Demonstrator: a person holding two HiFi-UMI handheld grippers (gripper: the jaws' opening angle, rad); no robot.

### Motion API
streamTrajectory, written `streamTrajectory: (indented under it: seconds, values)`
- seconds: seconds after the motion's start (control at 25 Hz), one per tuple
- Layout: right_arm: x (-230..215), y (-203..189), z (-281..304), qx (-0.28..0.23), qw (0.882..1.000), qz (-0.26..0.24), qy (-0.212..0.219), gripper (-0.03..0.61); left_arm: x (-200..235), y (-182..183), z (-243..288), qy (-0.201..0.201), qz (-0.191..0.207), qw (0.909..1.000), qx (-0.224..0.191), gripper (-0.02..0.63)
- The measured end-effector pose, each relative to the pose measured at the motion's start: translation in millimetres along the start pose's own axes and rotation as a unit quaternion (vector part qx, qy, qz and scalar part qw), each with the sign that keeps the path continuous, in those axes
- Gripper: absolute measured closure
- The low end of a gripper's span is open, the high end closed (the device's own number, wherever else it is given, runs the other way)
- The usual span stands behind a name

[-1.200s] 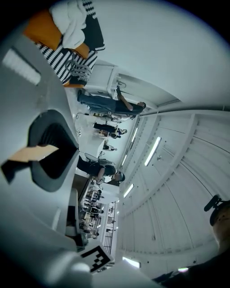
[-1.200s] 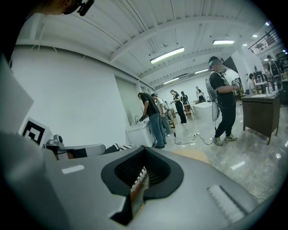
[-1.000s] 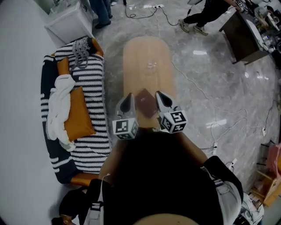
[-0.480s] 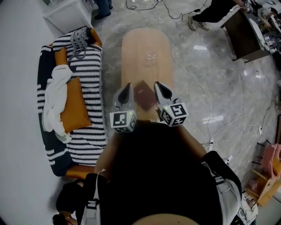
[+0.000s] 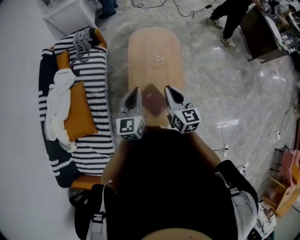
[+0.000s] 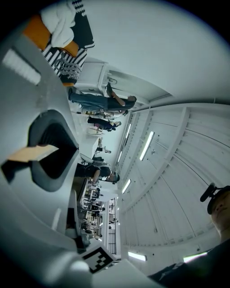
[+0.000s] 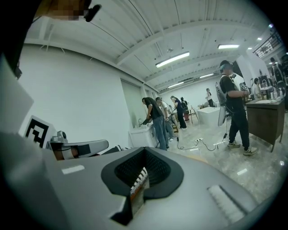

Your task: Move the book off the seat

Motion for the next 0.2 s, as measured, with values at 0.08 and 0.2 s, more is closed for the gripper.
streamTrajectory:
  seconds: [0.08, 0.2]
  values:
    - [-0.5, -1.2, -0.4, 0.002, 1.000, -0.001, -0.001, 0.571, 0.0, -1.3, -0.2, -0.001, -0.001, 1.0000, 0.001, 0.607]
    - [0.1, -2.4, -0.6, 0.003, 1.000, -0.001, -0.001, 0.571, 0.4, -2.3, -0.2, -0.002, -0.002, 1.0000, 0.003, 0.607]
Point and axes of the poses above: the fingertips, and each gripper's own axes: z forward along the fingers, x to its left, y out of its top, the point moved 2 cm from there along -z, backward along the fingers, and after that the axes turned 5 degrees about -y, right-handed, at the moved point
